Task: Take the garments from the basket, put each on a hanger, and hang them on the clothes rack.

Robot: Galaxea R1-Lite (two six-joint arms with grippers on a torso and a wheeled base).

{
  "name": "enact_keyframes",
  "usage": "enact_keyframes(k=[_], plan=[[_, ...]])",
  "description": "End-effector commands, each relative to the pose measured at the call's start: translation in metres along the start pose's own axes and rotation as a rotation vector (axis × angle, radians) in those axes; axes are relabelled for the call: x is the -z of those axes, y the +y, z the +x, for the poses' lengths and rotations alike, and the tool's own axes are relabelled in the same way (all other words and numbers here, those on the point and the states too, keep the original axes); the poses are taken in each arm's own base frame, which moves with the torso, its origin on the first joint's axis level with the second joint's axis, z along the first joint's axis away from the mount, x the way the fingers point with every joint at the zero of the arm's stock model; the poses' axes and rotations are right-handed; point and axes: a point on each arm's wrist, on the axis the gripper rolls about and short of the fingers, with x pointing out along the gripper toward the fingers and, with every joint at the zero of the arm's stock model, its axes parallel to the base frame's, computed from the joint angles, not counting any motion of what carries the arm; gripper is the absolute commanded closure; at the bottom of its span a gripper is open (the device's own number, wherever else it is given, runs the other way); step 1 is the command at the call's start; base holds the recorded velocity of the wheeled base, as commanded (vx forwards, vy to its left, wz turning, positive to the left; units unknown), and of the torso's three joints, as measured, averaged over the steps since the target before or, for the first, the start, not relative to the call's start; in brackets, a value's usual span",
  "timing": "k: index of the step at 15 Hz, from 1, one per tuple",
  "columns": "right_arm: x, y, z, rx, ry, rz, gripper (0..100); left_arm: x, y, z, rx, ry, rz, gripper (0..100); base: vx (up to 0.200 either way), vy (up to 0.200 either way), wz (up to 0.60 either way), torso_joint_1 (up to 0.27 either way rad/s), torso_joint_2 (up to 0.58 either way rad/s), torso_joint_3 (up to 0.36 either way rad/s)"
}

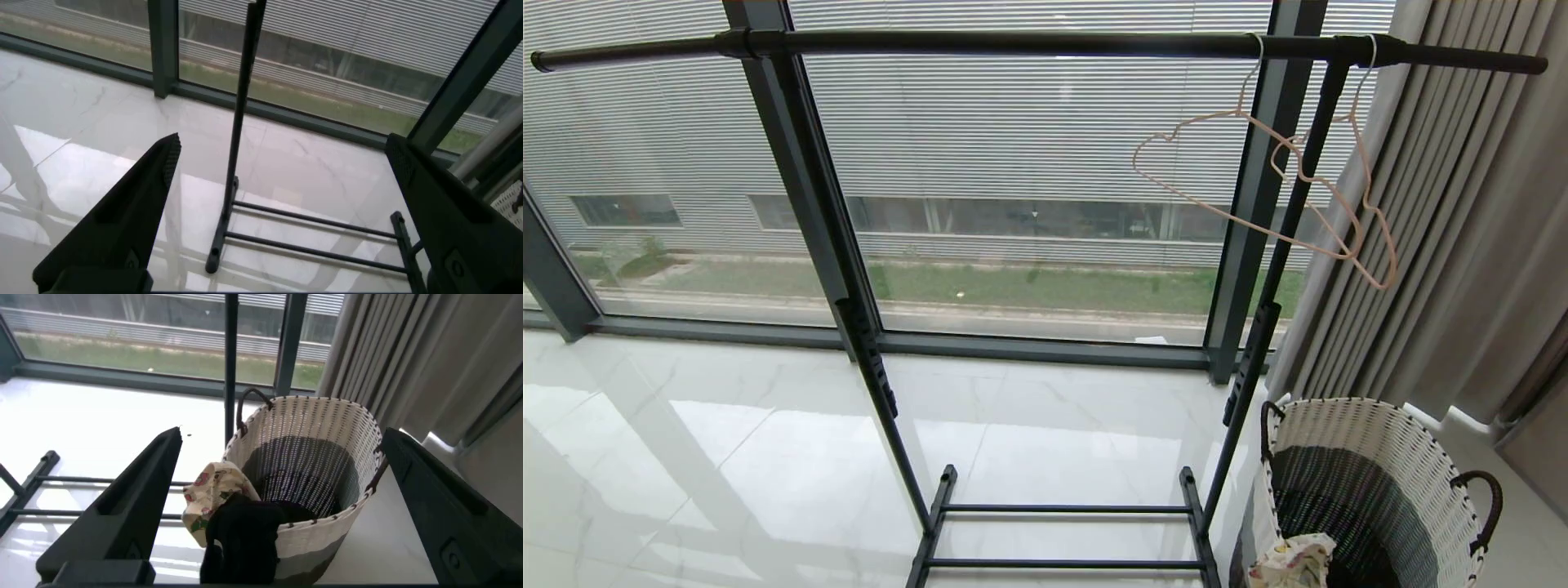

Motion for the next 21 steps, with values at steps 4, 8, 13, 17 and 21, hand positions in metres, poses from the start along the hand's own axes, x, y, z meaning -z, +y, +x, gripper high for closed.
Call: enact_keyframes(k=[4, 8, 13, 17, 21], plan=[[-0.0001, 0.0000, 0.0000, -0.001, 0.000, -0.015, 0, 0.0000, 0.0000, 0.0000, 0.000, 0.000, 0.006, 0, -0.150, 0.000, 0.00, 0.003, 0.00, 0.001], [0.0001, 0.0000, 0.0000, -0.001, 0.001, -0.015, 0, 0.0000, 0.0000, 0.0000, 0.001, 0.000, 0.041, 0, 0.000, 0.000, 0.00, 0.000, 0.00, 0.000], [0.0001, 0.0000, 0.0000, -0.001, 0.001, 0.008, 0, 0.0000, 0.0000, 0.0000, 0.001, 0.000, 0.046, 0, 0.000, 0.000, 0.00, 0.000, 0.00, 0.000], [0.0001, 0.0000, 0.0000, -0.001, 0.001, 0.006, 0, 0.0000, 0.0000, 0.0000, 0.001, 0.000, 0.056, 0, 0.000, 0.000, 0.00, -0.004, 0.02, 0.008], [0.0001, 0.0000, 0.0000, -0.001, 0.001, 0.006, 0, 0.0000, 0.0000, 0.0000, 0.001, 0.000, 0.058, 0, 0.000, 0.000, 0.00, -0.126, 0.36, 0.225]])
